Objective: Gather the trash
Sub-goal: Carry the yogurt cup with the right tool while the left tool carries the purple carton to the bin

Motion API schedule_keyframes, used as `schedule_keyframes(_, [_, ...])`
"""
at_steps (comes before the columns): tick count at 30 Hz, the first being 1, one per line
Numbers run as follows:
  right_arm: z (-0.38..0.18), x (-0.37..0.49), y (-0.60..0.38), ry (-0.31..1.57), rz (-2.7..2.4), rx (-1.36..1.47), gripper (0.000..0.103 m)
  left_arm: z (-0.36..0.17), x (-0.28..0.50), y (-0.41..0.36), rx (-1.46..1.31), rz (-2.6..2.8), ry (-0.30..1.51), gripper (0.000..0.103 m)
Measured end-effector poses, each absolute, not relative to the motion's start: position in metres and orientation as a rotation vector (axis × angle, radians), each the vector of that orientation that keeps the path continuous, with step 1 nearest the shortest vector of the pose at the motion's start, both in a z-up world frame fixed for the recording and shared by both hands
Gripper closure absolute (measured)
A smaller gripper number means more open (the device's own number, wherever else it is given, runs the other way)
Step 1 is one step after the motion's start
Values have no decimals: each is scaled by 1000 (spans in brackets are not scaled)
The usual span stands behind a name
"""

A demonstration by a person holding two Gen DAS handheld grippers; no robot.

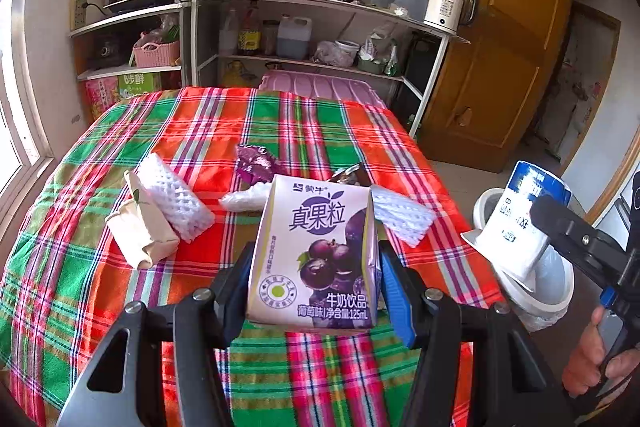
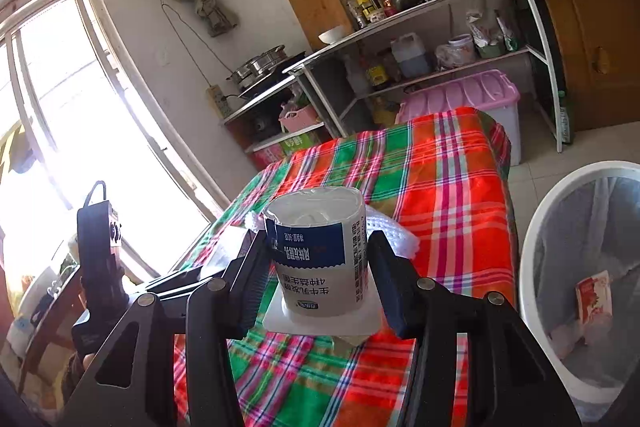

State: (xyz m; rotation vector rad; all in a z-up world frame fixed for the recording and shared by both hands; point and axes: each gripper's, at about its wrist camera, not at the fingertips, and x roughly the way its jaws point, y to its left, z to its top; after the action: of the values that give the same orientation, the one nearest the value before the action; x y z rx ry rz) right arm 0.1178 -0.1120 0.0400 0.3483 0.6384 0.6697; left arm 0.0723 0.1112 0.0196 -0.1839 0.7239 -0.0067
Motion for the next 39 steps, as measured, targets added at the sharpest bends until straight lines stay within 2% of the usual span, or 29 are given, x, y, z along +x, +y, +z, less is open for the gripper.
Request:
schedule_keyframes(11, [56,100,-168,584,551,361,53,40,74,40,-123,-148,687,43])
schedule_keyframes(24, [54,93,-248,571,345,347,53,38,97,-51,-73,-330,713,43])
schedule_keyframes(39, [19,123,-299,696,146,240,53,8,135,-135,-31,-446,826,43])
